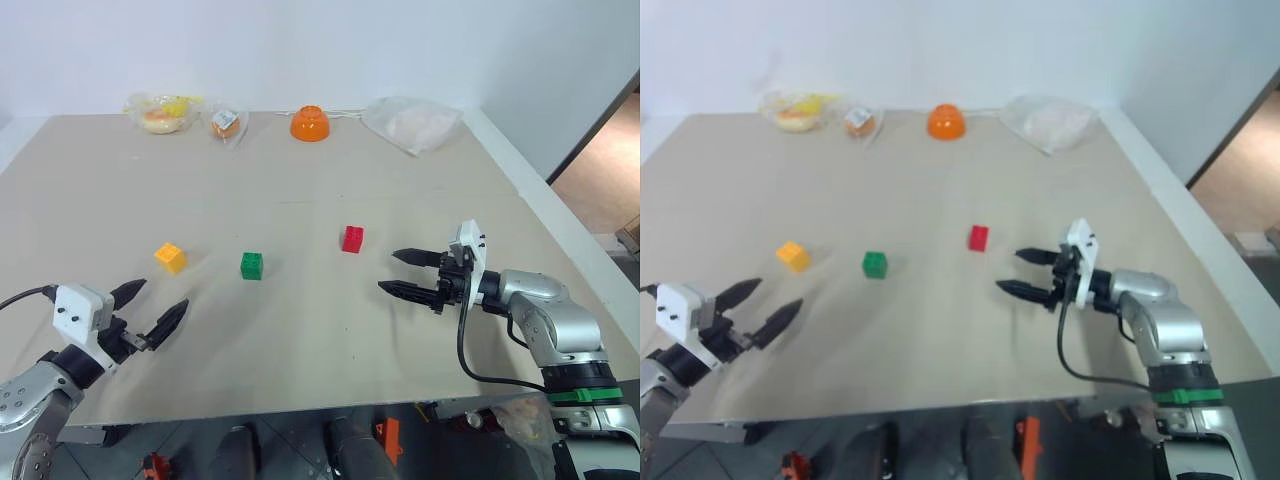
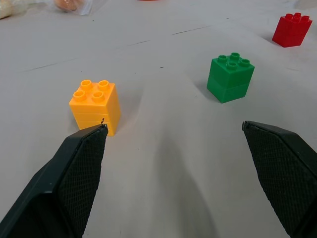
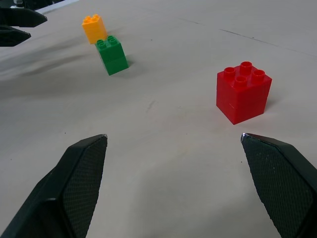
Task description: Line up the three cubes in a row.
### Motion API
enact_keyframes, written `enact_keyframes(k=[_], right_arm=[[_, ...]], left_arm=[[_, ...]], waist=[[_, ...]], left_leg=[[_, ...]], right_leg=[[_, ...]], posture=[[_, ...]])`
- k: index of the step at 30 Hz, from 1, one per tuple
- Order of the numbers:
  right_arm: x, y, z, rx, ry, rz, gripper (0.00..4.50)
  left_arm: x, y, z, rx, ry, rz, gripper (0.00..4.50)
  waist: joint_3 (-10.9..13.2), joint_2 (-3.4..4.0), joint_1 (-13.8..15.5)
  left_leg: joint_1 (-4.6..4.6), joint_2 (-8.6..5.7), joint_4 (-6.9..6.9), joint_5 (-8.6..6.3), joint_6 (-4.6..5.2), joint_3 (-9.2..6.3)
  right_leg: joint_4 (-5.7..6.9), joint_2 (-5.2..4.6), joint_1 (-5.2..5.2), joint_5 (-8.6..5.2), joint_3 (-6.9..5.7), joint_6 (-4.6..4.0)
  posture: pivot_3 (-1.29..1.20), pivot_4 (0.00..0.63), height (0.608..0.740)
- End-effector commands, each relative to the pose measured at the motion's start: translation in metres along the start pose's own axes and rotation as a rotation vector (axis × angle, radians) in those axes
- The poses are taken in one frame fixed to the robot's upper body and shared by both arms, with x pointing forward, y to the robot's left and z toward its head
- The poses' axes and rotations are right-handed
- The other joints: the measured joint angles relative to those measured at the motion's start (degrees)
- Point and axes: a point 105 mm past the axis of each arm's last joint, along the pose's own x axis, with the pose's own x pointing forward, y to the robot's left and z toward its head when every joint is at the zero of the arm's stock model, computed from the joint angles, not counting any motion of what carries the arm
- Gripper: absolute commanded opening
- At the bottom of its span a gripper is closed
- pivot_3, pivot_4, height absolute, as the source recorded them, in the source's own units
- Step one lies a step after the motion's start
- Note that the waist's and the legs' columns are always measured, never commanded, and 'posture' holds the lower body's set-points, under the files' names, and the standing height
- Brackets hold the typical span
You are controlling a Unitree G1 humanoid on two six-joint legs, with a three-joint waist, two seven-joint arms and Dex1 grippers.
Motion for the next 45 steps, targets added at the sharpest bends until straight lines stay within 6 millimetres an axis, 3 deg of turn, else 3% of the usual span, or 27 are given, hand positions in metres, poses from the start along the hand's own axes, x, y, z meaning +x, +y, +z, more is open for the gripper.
enact_keyframes(k=[1, 5, 11, 14, 19, 36, 40, 45], right_arm=[[-0.002, -0.020, 0.008, -0.070, -0.014, -0.107, 4.50], [0.004, -0.052, 0.002, -0.157, 0.052, -0.283, 4.50], [0.024, -0.065, 0.010, -0.239, 0.056, -0.281, 4.50], [0.037, -0.063, 0.013, -0.248, 0.052, -0.230, 4.50], [0.054, -0.056, 0.015, -0.240, 0.045, -0.127, 4.50], [0.090, -0.055, 0.017, -0.239, 0.041, -0.059, 4.50], [0.092, -0.053, 0.018, -0.230, 0.021, -0.035, 3.41], [0.090, -0.046, 0.019, -0.233, 0.008, 0.018, 1.58]], left_arm=[[0.003, -0.004, 0.003, 0.029, 0.002, -0.035, 4.50], [0.006, -0.037, -0.016, 0.096, 0.082, -0.234, 4.50], [0.026, -0.081, 0.009, 0.130, -0.031, -0.487, 4.50], [0.036, -0.092, 0.023, 0.124, -0.086, -0.556, 4.50], [0.047, -0.102, 0.037, 0.121, -0.135, -0.622, 4.50], [0.054, -0.099, 0.038, 0.119, -0.159, -0.614, 4.50], [0.052, -0.097, 0.036, 0.116, -0.162, -0.584, 4.50], [0.048, -0.083, 0.033, 0.102, -0.158, -0.525, 4.50]], waist=[[0.00, 0.00, 0.00], [-0.01, -0.01, -0.17], [0.01, 0.01, -0.26], [0.00, 0.01, -0.23], [0.00, 0.01, -0.16], [0.01, 0.02, -0.41], [0.01, 0.02, -0.47], [0.01, 0.02, -0.50]], left_leg=[[0.00, 0.00, 0.00, 0.00, 0.00, 0.00], [0.02, -0.05, 0.12, 0.00, 0.00, 0.03], [0.00, -0.03, 0.14, 0.01, 0.01, 0.04], [-0.01, -0.03, 0.14, 0.01, 0.01, 0.04], [0.01, 0.00, 0.07, 0.01, 0.01, 0.02], [0.02, 0.01, 0.09, 0.03, 0.03, -0.03], [0.03, 0.01, 0.09, 0.04, 0.03, -0.04], [0.05, 0.02, 0.09, 0.04, 0.03, -0.05]], right_leg=[[0.00, 0.00, 0.00, 0.00, 0.00, 0.00], [0.00, -0.05, 0.02, 0.03, 0.02, -0.03], [0.02, -0.04, 0.04, 0.06, 0.01, 0.02], [0.02, -0.04, 0.07, 0.08, 0.01, 0.05], [0.02, 0.02, 0.08, 0.08, 0.01, 0.11], [0.09, 0.08, 0.12, 0.09, 0.02, 0.12], [0.09, 0.07, 0.14, 0.09, 0.02, 0.12], [0.13, 0.09, 0.13, 0.09, 0.02, 0.12]], posture=[[0.00, 0.150, 0.740], [0.00, 0.150, 0.740], [0.00, 0.150, 0.740], [0.00, 0.150, 0.740], [0.00, 0.150, 0.740], [0.00, 0.150, 0.740], [0.00, 0.150, 0.740], [0.00, 0.150, 0.740]])
